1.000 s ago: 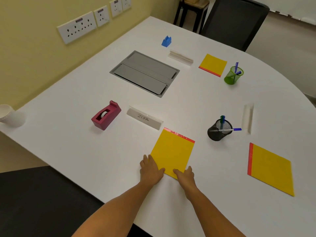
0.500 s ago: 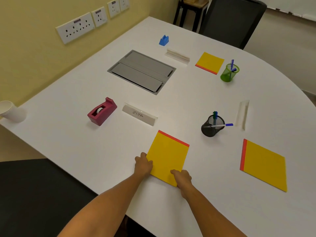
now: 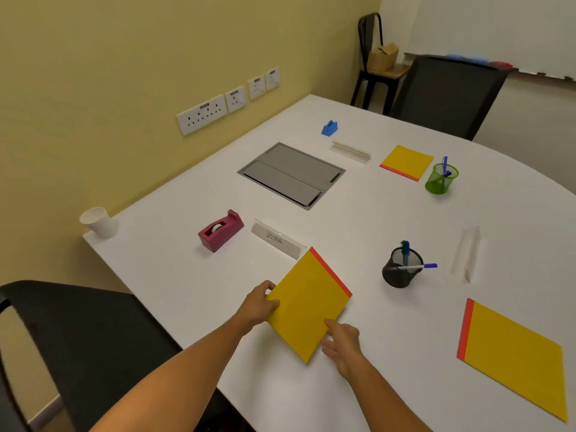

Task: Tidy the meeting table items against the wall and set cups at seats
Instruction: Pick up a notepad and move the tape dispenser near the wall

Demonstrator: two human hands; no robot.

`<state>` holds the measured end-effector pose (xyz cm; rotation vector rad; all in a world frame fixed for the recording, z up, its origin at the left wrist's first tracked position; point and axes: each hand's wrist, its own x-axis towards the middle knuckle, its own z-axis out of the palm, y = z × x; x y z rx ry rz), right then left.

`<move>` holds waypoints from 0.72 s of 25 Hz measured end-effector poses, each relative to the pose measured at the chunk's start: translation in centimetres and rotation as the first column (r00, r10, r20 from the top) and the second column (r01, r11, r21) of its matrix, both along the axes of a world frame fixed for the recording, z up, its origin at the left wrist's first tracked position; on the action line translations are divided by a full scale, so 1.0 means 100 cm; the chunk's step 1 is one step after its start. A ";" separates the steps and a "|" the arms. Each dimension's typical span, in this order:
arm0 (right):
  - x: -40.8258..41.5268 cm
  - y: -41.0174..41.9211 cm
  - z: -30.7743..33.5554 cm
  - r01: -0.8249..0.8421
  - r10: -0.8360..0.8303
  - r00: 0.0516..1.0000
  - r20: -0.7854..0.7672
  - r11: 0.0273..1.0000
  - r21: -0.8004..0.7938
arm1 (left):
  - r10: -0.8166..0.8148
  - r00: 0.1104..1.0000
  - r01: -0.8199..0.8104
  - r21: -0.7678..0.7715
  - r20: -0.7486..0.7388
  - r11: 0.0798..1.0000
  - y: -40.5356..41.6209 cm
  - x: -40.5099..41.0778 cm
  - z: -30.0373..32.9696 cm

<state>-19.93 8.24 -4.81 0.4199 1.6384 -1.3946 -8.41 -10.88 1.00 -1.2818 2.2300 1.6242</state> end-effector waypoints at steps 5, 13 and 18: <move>-0.017 -0.020 0.022 -0.094 0.103 0.966 -0.237 0.994 0.046 | 0.022 0.997 -0.025 -0.041 -0.080 0.999 -0.036 0.012 0.038; -0.064 -0.092 0.054 -0.466 0.456 0.768 -0.449 0.880 0.097 | -0.113 0.983 0.100 -0.097 -0.145 0.990 -0.118 0.009 0.060; -0.062 -0.136 0.052 -0.403 0.443 0.683 -0.581 0.892 0.206 | -0.234 0.965 0.228 -0.066 -0.118 0.971 -0.180 0.010 0.055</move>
